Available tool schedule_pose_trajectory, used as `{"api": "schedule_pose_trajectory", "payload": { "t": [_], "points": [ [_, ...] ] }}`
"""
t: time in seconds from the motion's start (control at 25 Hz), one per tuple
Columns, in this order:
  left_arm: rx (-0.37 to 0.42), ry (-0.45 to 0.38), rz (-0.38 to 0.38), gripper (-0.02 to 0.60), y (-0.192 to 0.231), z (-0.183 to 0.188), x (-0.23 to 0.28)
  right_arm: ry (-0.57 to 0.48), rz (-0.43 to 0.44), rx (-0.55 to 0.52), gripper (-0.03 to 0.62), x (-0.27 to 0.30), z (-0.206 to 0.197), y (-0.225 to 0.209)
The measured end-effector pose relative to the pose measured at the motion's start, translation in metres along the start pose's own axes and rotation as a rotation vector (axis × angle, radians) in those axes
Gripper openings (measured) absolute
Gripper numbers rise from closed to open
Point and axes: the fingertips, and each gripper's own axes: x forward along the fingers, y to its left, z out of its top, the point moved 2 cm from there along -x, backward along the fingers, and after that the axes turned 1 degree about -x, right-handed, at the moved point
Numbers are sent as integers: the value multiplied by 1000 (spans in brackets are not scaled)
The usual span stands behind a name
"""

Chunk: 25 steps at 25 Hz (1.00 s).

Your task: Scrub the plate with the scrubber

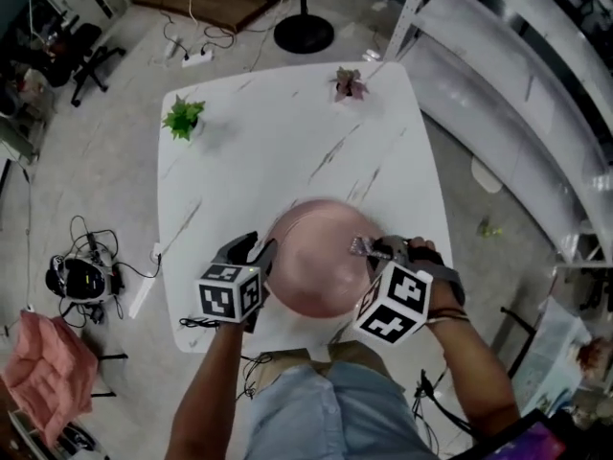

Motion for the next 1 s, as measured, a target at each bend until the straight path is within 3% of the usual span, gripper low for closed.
{"api": "schedule_pose_trajectory", "payload": {
  "t": [0.16,0.32,0.44,0.56,0.72,1.0],
  "points": [
    [20,-171,25,167,-13,41,-48,-269,-106,226,89,-58,14,-50],
    [133,-476,71,113,-54,114,-118,-622,-213,412,94,-133,36,-79],
    [190,-713,152,26,-85,157,-176,-877,-265,479,100,-186,60,-86],
    [228,-857,199,17,-119,183,-221,-1064,-341,497,101,-229,74,-85],
    [289,-950,270,12,-144,200,-258,-1165,-436,493,103,-260,73,-78],
    [335,-997,291,9,-168,204,-276,-1227,-482,502,101,-282,67,-75]
  ]
}}
